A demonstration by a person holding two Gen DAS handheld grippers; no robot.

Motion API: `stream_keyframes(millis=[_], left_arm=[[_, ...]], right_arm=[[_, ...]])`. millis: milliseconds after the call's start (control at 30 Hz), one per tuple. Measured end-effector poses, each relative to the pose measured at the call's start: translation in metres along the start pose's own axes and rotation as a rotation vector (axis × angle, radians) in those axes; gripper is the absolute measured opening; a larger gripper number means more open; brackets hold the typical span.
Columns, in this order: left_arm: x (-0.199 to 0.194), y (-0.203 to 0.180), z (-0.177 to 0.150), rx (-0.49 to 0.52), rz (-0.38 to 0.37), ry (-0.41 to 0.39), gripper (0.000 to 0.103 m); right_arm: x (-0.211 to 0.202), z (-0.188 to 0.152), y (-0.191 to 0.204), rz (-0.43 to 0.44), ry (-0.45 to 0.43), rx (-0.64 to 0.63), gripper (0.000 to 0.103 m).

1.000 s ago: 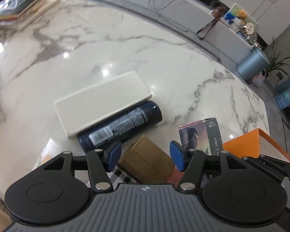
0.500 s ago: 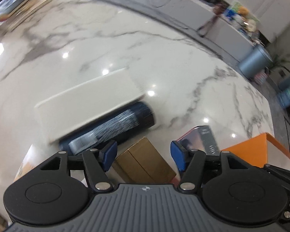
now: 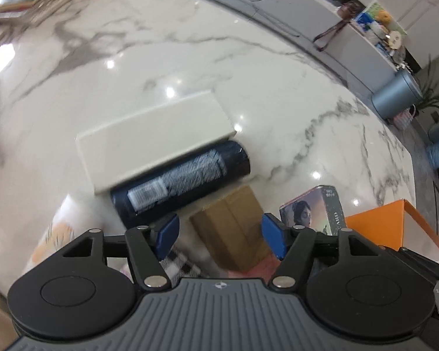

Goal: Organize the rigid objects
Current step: 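Grasp the small brown cardboard box with the left gripper while the right lifts the card box, then release the brown box into the orange box with left gripper while right carries card box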

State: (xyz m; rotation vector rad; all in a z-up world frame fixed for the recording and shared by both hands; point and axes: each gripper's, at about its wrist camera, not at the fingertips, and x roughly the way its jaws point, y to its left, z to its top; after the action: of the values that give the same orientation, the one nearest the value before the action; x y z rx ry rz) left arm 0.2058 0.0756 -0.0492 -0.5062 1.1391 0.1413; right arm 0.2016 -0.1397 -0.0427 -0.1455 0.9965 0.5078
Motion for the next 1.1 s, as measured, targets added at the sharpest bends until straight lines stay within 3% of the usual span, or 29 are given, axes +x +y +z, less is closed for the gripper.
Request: stream_keyframes(millis=[133, 233, 467, 600, 867, 1100], left_arm=[[0.008, 0.005, -0.001, -0.076, -0.082, 0.045, 0.072], [0.015, 0.001, 0.002, -0.096, -0.086, 0.033, 0.072], [0.025, -0.024, 0.004, 0.068, 0.000, 0.004, 0.061], [0.023, -0.025, 0.002, 0.124, -0.003, -0.006, 0.057], [-0.010, -0.019, -0.003, 0.168, -0.060, -0.080, 0.053], [-0.063, -0.033, -0.009, 0.214, -0.144, -0.170, 0.053]], right_arm=[[0.001, 0.000, -0.002, 0.005, -0.001, 0.003, 0.022], [0.000, 0.000, -0.004, 0.018, 0.002, 0.010, 0.022], [0.000, 0.000, -0.006, 0.024, 0.004, 0.033, 0.022], [-0.002, -0.001, -0.006, 0.026, -0.001, 0.038, 0.022], [-0.033, -0.004, -0.007, 0.014, -0.092, 0.081, 0.022], [-0.088, -0.008, -0.011, -0.036, -0.246, 0.118, 0.022]])
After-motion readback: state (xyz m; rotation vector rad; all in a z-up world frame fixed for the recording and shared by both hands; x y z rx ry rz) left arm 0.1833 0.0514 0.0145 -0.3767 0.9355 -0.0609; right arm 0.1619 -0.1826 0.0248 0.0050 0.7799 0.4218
